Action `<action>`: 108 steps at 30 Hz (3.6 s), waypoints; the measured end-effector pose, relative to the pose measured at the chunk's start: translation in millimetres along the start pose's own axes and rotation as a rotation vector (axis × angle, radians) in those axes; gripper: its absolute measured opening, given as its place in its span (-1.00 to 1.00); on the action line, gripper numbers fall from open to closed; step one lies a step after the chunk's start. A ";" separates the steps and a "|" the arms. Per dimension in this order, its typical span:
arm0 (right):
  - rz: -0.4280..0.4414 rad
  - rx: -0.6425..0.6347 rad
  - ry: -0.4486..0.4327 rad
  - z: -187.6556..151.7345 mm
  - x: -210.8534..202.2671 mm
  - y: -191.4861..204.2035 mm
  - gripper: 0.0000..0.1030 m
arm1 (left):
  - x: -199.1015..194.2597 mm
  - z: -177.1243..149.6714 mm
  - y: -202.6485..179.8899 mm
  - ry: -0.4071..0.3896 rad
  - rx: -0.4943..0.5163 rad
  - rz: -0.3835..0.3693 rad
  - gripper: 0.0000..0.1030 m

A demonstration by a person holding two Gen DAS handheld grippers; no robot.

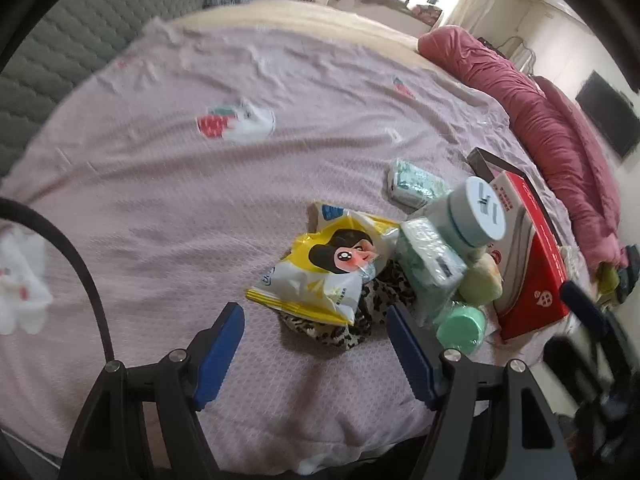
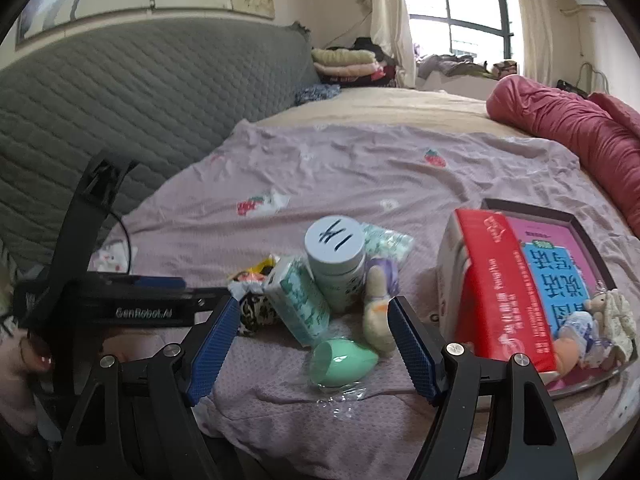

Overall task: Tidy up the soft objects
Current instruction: 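Grasp the yellow cartoon snack bag with left gripper while right gripper grasps the green-white tissue packet, then carry the snack bag in left tool and tissue packet in right tool over the tray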

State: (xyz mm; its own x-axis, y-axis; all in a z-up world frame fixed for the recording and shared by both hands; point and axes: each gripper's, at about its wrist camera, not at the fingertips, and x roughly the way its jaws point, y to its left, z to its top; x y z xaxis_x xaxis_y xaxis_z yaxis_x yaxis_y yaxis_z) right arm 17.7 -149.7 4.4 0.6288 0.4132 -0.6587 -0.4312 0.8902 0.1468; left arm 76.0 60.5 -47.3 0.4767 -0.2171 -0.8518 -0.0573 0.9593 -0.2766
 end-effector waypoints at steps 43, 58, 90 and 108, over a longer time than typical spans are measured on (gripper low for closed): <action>-0.039 -0.040 0.048 -0.8 80.1 15.4 -0.56 | 69.6 32.2 23.4 0.052 -0.050 -0.168 0.55; -0.007 -0.084 0.000 1.9 53.2 24.5 -0.56 | 50.2 27.0 22.8 -0.044 -0.063 -0.182 0.22; 0.024 -0.049 -0.093 12.5 7.0 11.0 -0.56 | -22.7 7.8 -18.2 -0.165 0.036 -0.003 0.21; 0.007 -0.005 -0.182 18.5 -32.6 -7.0 -0.56 | -66.3 -0.4 -49.0 -0.224 0.071 0.046 0.21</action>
State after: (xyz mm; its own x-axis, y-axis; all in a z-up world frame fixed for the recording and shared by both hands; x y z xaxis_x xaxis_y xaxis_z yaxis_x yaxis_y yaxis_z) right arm 12.2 -165.8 38.5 0.7320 0.4481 -0.5133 -0.4395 0.8861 0.1469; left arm 46.9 27.8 22.6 0.6584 -0.1352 -0.7404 -0.0252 0.9792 -0.2013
